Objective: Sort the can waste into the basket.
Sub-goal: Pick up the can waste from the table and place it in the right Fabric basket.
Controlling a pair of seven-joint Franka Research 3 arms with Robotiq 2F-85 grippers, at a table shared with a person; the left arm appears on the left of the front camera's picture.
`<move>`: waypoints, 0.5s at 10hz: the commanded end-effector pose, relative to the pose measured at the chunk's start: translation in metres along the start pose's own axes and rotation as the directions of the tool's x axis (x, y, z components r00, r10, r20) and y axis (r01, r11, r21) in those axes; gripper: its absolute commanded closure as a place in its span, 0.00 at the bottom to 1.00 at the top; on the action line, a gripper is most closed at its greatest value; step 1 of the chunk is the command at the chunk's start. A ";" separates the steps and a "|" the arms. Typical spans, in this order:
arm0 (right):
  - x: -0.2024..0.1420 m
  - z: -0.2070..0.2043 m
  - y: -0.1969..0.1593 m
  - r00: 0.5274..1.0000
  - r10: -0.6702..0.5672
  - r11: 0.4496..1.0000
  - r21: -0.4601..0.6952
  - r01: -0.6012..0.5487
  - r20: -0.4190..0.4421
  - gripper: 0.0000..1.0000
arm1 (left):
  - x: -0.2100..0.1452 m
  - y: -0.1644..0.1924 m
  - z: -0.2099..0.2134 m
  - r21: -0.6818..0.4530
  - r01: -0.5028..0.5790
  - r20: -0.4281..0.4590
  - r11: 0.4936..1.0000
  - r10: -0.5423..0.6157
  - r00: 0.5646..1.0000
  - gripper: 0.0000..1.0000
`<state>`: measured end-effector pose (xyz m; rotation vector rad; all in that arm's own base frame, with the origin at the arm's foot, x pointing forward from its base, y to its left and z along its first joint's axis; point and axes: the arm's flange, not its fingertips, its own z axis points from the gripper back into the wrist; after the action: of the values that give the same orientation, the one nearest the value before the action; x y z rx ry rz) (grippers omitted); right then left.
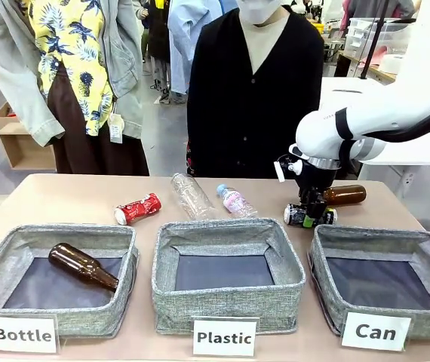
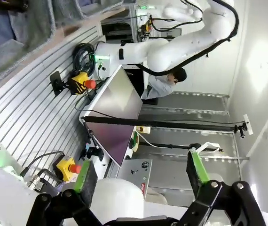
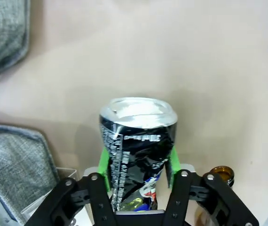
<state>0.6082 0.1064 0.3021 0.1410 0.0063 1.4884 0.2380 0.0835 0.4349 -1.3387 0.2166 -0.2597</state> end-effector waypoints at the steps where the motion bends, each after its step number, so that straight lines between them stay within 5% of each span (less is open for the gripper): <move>1: 0.001 0.005 -0.003 0.998 -0.037 0.999 0.008 0.037 -0.042 1.00 | -0.004 -0.008 0.008 -0.040 0.030 0.016 0.999 -0.030 0.999 0.00; 5: -0.001 0.013 0.001 0.998 -0.045 0.999 -0.010 0.045 -0.045 1.00 | -0.004 -0.008 0.008 -0.040 0.030 0.016 0.999 -0.030 0.999 0.00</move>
<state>0.6073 0.1045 0.3032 0.1390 0.0205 1.4682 0.2341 0.0917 0.4439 -1.3601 0.2073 -0.2633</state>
